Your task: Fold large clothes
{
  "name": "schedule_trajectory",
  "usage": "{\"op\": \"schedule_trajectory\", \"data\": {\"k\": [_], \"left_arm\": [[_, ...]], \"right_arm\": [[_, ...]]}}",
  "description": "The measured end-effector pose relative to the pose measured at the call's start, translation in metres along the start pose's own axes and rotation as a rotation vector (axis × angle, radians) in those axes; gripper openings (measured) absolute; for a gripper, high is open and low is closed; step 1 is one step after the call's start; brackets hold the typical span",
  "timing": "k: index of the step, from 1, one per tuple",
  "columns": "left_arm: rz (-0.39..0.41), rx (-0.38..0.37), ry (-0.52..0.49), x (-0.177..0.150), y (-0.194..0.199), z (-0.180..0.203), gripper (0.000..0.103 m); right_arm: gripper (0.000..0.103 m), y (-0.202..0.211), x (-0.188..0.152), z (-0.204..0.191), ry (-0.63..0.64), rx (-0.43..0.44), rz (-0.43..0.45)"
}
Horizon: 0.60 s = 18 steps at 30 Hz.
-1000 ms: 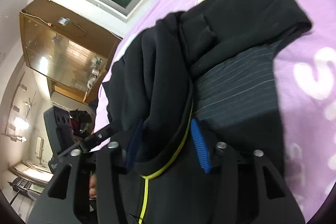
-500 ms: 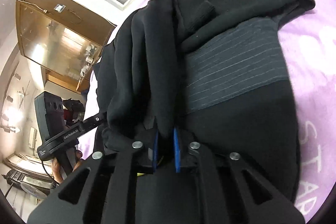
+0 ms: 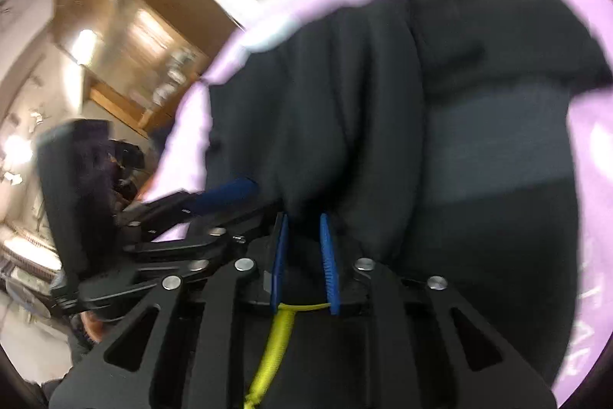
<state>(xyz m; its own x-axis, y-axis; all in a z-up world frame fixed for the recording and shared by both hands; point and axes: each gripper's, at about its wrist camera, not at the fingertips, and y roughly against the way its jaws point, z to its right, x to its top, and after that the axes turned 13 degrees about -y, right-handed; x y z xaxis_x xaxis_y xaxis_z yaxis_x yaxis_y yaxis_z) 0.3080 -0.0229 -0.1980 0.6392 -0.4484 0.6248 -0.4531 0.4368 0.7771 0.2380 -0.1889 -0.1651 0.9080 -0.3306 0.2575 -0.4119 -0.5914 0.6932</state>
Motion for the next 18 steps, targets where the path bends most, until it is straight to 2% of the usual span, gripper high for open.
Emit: {"op": "schedule_trajectory", "data": {"k": [2,4,9,14,15,16,18], "left_arm": [[-0.014,-0.001,0.006,0.003,-0.001,-0.001,0.059],[-0.019,0.004,0.017,0.003,0.003,-0.001,0.059],[0.044,0.011,0.048,-0.007,0.045,-0.001,0.059],[0.107,0.051,0.12,-0.036,0.103,-0.012,0.059],[0.121,0.063,0.139,-0.047,0.117,-0.014,0.061],[0.126,0.069,0.151,-0.055,0.127,-0.014,0.062],[0.126,0.075,0.165,-0.078,0.144,-0.014,0.063]], "right_arm": [[0.013,0.001,0.006,0.01,-0.063,0.052,-0.023],[0.013,0.005,0.008,0.012,-0.089,0.061,-0.036],[0.018,0.048,-0.007,-0.003,-0.006,0.078,0.016],[0.02,0.109,-0.036,0.01,0.016,0.093,0.075],[0.028,0.118,-0.039,0.013,0.01,0.101,0.08],[0.04,0.134,-0.046,0.021,0.002,0.112,0.083],[0.049,0.157,-0.06,0.032,-0.013,0.122,0.094]]}}
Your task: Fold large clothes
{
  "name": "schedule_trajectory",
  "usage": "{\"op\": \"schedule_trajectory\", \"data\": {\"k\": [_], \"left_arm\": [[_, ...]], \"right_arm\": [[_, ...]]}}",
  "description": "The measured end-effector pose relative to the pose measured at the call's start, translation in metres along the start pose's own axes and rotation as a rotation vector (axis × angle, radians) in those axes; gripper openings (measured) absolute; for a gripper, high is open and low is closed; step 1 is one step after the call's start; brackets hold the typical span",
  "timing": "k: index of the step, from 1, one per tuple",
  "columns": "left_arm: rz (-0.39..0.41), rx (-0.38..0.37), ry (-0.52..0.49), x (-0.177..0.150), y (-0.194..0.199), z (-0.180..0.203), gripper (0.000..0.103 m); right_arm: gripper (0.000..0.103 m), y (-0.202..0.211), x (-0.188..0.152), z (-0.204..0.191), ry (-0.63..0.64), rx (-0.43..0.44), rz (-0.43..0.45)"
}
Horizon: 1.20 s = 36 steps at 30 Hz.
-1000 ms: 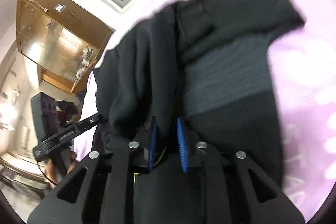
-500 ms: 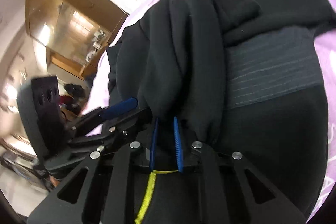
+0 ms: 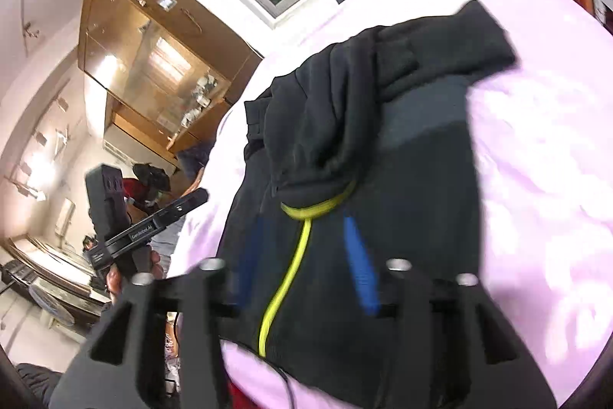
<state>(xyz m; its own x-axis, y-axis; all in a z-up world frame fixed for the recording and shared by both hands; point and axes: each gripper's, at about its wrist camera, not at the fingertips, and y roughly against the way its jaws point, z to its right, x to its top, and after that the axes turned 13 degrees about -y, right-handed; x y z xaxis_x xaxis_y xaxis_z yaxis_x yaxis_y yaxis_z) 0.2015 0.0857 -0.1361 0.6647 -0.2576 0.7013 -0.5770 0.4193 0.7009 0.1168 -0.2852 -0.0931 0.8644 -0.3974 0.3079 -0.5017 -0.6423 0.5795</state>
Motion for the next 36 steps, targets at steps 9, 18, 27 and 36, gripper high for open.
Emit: {"op": "schedule_trajectory", "data": {"k": [9,18,27,36], "left_arm": [[-0.073,-0.018,0.08,-0.075,0.007,-0.011,0.067],[-0.089,-0.081,0.136,-0.041,-0.02,-0.041,0.067],[-0.132,-0.1,0.136,-0.02,-0.061,-0.054,0.07],[-0.096,-0.147,0.191,-0.027,-0.055,-0.062,0.071]], "right_arm": [[0.046,0.044,-0.046,0.067,-0.11,-0.073,0.065],[0.044,0.016,-0.01,0.067,-0.115,-0.079,0.072],[0.044,-0.023,0.025,0.077,-0.146,-0.111,0.044],[0.044,-0.035,0.015,0.087,-0.178,-0.068,-0.015]]}}
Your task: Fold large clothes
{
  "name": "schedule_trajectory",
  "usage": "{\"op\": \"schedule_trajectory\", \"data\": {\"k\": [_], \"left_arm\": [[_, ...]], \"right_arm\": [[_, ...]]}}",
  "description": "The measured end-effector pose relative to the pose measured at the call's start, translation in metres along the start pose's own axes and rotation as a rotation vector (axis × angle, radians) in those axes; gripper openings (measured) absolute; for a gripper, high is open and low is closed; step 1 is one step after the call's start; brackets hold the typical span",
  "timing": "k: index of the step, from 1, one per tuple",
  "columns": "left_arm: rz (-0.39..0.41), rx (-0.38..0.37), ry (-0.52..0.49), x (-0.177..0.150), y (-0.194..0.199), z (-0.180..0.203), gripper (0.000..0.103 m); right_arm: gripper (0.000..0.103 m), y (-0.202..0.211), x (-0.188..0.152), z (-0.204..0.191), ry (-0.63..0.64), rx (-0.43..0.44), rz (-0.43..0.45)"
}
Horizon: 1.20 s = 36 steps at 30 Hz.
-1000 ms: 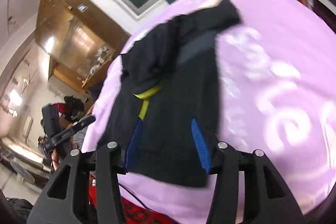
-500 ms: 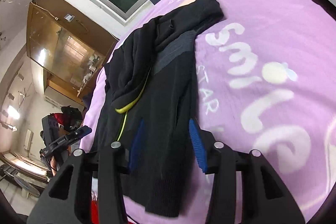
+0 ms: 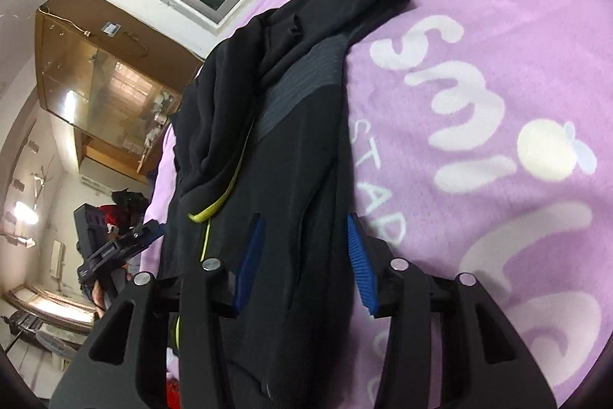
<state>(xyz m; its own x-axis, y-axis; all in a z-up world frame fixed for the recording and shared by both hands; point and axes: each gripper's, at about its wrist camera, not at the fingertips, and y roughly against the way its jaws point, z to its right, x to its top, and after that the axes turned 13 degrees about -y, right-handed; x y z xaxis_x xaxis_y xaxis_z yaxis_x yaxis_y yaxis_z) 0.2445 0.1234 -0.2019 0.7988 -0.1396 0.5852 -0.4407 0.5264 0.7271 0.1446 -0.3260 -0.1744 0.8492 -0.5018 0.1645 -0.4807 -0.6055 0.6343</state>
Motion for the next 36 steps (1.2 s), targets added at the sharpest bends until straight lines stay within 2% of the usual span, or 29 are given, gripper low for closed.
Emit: {"op": "schedule_trajectory", "data": {"k": [4,8,9,11,15,18,23,24,26,27,28,29,30,31,33,36], "left_arm": [[0.014,-0.046,0.028,-0.014,0.01,-0.004,0.071],[-0.001,-0.016,0.041,-0.03,0.019,-0.007,0.071],[0.007,-0.029,0.048,-0.035,0.022,-0.009,0.071],[0.014,-0.059,0.069,-0.043,0.026,-0.009,0.071],[-0.01,-0.253,0.098,-0.065,0.024,0.004,0.071],[-0.018,-0.282,0.03,-0.079,0.026,0.025,0.071],[-0.035,-0.332,0.005,-0.077,0.02,0.031,0.071],[-0.037,-0.341,0.005,-0.074,0.017,0.032,0.071],[-0.043,-0.339,-0.002,-0.072,0.013,0.035,0.068],[-0.044,-0.318,-0.021,-0.072,0.014,0.038,0.059],[-0.044,-0.297,-0.038,-0.075,0.016,0.04,0.047],[-0.041,-0.279,-0.048,-0.075,0.017,0.041,0.041],[-0.036,-0.271,-0.041,-0.075,0.02,0.038,0.02],[-0.028,-0.279,-0.023,-0.074,0.023,0.034,0.014],[-0.001,-0.303,0.005,-0.071,0.029,0.027,0.013],[0.035,-0.292,-0.028,-0.064,0.038,0.032,0.013]], "right_arm": [[0.044,0.006,-0.014,0.004,-0.001,0.026,-0.023],[0.044,0.013,-0.033,0.003,0.026,0.029,-0.042],[0.044,0.015,-0.036,0.003,0.029,0.031,-0.046],[0.044,0.017,-0.041,0.002,0.035,0.036,-0.052],[0.044,0.019,-0.053,-0.002,0.05,0.047,-0.074],[0.044,0.02,-0.064,-0.007,0.084,0.052,-0.094],[0.044,0.022,-0.076,-0.016,0.143,0.056,-0.122],[0.042,0.02,-0.075,-0.016,0.145,0.056,-0.125],[0.027,0.014,-0.072,-0.013,0.132,0.046,-0.131],[0.016,0.013,-0.071,-0.012,0.123,0.045,-0.129],[0.013,0.014,-0.07,-0.011,0.118,0.057,-0.128],[0.012,0.017,-0.07,-0.011,0.121,0.077,-0.123],[0.011,0.021,-0.071,-0.012,0.128,0.09,-0.118],[0.011,0.023,-0.071,-0.012,0.133,0.097,-0.115],[0.01,0.027,-0.069,-0.014,0.136,0.118,-0.114],[0.01,0.027,-0.062,-0.018,0.127,0.162,-0.114]]}}
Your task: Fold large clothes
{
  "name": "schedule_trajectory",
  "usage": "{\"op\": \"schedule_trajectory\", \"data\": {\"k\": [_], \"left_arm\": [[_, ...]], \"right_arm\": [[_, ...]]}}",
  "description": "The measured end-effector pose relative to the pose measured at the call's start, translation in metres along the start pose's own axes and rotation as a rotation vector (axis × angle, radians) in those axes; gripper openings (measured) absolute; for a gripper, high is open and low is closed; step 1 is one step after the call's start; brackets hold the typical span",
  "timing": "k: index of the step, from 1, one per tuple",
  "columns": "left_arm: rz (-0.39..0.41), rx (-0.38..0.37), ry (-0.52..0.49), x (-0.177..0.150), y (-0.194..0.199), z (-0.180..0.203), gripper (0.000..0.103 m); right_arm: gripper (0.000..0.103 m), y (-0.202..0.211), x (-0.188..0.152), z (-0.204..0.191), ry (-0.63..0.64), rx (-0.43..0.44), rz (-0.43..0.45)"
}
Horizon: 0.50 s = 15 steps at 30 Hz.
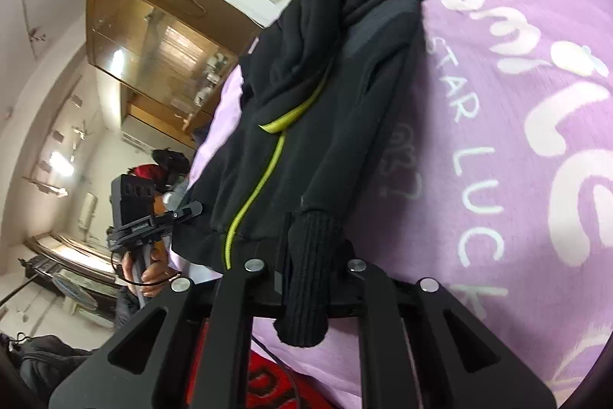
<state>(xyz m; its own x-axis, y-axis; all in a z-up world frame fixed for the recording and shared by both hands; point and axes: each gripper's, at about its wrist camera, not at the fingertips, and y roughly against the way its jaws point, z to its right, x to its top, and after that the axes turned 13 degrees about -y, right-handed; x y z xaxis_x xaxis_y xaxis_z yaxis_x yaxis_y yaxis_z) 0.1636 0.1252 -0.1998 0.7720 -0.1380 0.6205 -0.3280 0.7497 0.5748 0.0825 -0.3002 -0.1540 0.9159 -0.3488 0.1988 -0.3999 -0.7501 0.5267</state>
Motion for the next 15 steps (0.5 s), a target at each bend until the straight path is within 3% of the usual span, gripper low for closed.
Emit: {"op": "schedule_trajectory", "data": {"k": [10,15], "left_arm": [[0.108,0.005,-0.051,0.052,0.024,0.011,0.013],[0.14,0.01,-0.066,0.085,0.027,0.011,0.013]], "right_arm": [[0.01,0.016,0.031,-0.017,-0.005,0.13,0.043],[0.01,0.024,0.061,-0.04,0.036,0.152,0.074]]}}
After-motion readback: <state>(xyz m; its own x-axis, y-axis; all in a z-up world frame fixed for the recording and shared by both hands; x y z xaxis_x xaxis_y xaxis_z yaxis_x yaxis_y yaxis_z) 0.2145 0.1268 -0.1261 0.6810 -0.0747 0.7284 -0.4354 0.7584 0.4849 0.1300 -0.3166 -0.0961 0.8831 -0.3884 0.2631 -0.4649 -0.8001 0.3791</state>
